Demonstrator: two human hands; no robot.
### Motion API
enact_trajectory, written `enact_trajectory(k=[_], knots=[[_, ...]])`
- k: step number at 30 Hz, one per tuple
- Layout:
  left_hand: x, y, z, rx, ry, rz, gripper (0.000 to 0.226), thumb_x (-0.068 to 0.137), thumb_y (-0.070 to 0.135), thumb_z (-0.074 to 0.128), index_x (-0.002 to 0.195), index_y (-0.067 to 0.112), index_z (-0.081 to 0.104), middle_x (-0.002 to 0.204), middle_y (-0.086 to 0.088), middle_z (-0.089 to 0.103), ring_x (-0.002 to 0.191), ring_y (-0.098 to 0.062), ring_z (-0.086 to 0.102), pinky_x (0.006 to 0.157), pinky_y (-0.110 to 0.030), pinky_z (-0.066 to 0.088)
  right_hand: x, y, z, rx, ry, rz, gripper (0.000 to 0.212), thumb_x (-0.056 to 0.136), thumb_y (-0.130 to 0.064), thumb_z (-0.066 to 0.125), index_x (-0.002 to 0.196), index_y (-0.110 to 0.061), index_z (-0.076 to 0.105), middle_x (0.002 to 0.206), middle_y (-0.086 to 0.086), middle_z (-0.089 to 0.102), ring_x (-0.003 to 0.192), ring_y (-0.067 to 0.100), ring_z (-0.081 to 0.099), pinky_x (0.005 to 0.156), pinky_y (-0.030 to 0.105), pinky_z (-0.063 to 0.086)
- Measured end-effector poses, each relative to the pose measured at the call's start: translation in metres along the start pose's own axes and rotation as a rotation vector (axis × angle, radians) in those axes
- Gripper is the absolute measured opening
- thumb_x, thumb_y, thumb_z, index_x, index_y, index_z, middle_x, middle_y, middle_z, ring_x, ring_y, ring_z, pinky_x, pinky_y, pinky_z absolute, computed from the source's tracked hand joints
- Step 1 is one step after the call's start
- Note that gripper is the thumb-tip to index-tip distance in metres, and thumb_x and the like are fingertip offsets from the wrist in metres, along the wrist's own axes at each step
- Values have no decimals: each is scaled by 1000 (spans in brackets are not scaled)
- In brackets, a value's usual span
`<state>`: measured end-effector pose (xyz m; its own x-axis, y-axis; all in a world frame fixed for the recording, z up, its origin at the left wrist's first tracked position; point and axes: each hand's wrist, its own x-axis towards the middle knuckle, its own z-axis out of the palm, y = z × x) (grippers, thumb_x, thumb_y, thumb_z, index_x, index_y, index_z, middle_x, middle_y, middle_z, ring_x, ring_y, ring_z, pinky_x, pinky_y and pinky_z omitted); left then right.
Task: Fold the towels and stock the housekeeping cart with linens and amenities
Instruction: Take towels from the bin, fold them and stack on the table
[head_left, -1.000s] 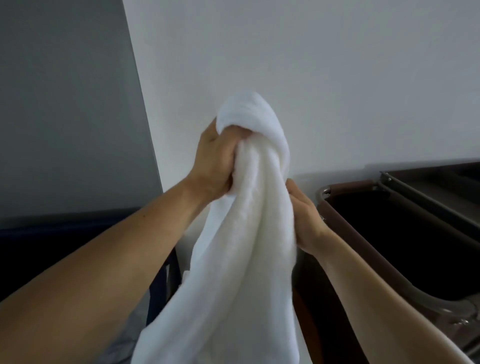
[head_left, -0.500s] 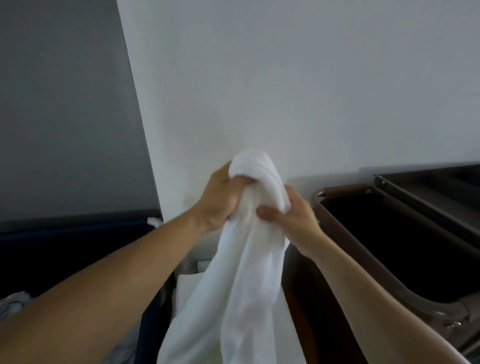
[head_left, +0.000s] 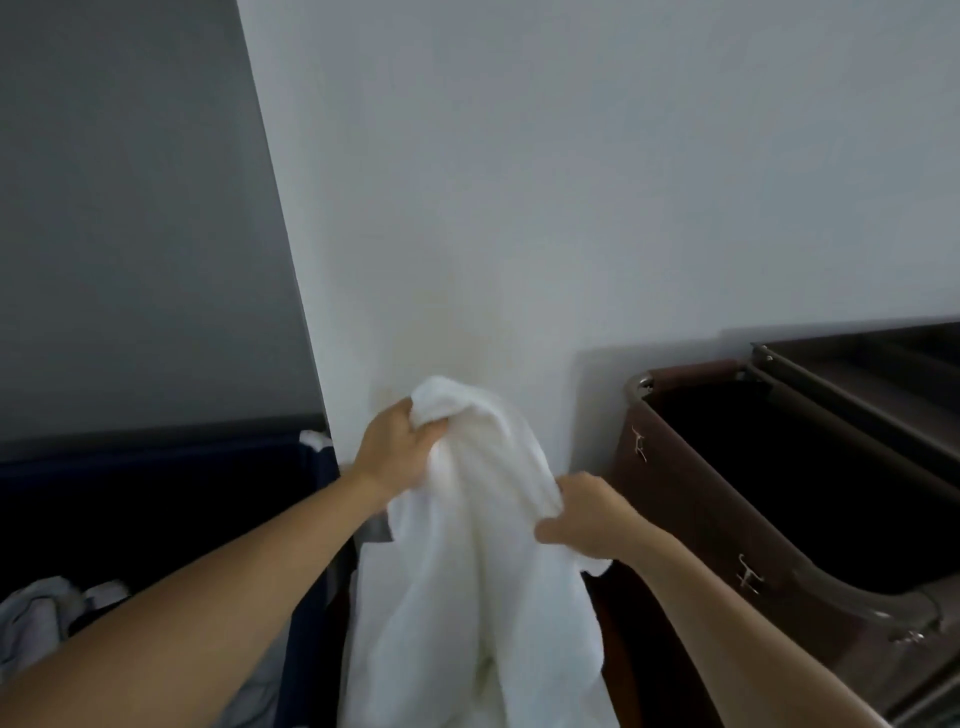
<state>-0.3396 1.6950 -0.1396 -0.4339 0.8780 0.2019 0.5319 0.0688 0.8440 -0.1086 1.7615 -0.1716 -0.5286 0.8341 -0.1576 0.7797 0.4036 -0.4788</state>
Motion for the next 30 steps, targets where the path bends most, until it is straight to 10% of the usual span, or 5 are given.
enact_trajectory(k=[7, 10, 16, 24, 30], knots=[[-15, -42, -16, 735, -586, -163, 61, 80, 30, 74, 132, 15, 46, 134, -7, 53, 117, -24, 54, 98, -35, 48, 2, -10, -34, -50, 172, -78, 13, 70, -36, 73, 70, -32, 60, 64, -10, 60, 61, 8, 58, 50, 22, 39], [-22, -10, 0, 575, -583, 81, 103, 72, 44, 81, 152, 25, 19, 151, 5, 32, 136, -18, 35, 111, -37, 36, 1, -31, -28, 0, 111, -179, 10, 65, -35, 72, 74, -34, 68, 69, -9, 67, 66, 9, 63, 59, 27, 51], [-32, 7, 19, 128, -487, 9, 18, 86, 13, 66, 104, 15, 67, 95, -1, 67, 85, -18, 62, 74, -29, 47, 4, -31, -22, 209, 236, -175, 21, 70, -21, 73, 78, -38, 64, 82, -9, 68, 77, 10, 64, 67, 27, 51], [-38, -7, -5, -188, -483, -18, 40, 79, 7, 70, 115, 23, 62, 111, -6, 67, 104, -22, 64, 95, -45, 51, -5, -18, 1, 1044, -189, -15, 53, 71, -24, 82, 117, -6, 63, 111, 19, 71, 104, 37, 69, 92, 47, 54], [-46, -15, -4, -322, -524, -149, 52, 75, 36, 79, 121, 15, 63, 115, -7, 70, 104, -27, 68, 94, -50, 54, 4, -20, -7, 1234, -20, -110, 72, 62, -8, 84, 129, -11, 57, 110, 18, 71, 97, 37, 70, 87, 48, 56]])
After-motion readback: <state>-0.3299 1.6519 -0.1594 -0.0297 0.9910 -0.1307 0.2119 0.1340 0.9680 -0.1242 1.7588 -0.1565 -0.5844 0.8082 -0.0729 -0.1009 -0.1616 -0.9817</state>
